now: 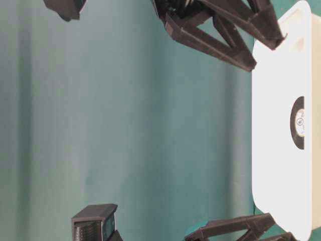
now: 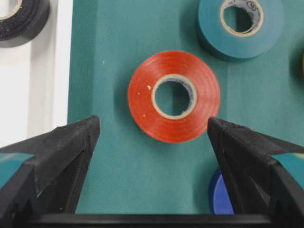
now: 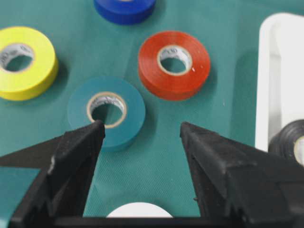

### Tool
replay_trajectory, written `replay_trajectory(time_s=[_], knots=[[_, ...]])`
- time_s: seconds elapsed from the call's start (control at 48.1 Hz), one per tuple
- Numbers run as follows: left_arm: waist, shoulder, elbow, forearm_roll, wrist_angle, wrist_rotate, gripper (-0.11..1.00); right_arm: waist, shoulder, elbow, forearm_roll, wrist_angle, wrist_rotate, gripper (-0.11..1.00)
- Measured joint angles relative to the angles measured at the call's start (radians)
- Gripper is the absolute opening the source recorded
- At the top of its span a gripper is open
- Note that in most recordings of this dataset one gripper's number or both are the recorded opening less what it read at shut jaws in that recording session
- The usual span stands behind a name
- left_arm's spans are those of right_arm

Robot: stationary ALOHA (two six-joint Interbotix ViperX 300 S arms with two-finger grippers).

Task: Put the tape alternately from left to right into the white case.
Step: 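Lower the black roll into the tray, open and withdraw right gripper, then lower the left gripper onto the red tape roll and grasp it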

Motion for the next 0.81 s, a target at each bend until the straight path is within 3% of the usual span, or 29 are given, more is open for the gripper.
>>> replay_trajectory(time_s=[0.249,0.582,0.81], knots=[[-0.003,0.003,-0.002,0.002,-0.002,-0.041,0.55,-0.002,0.002,0.000,0.000,-0.005,0.000,0.72],[-0.006,0.103,-0.020,0.000,0.029,-0.298,0.54,0.000,0.002,0.006,0.000,-0.006,0.000,0.72],[-0.008,0.141,-0.078,0.000,0.124,-0.414,0.54,0.000,0.002,0.006,0.000,-0.006,0.000,0.72]])
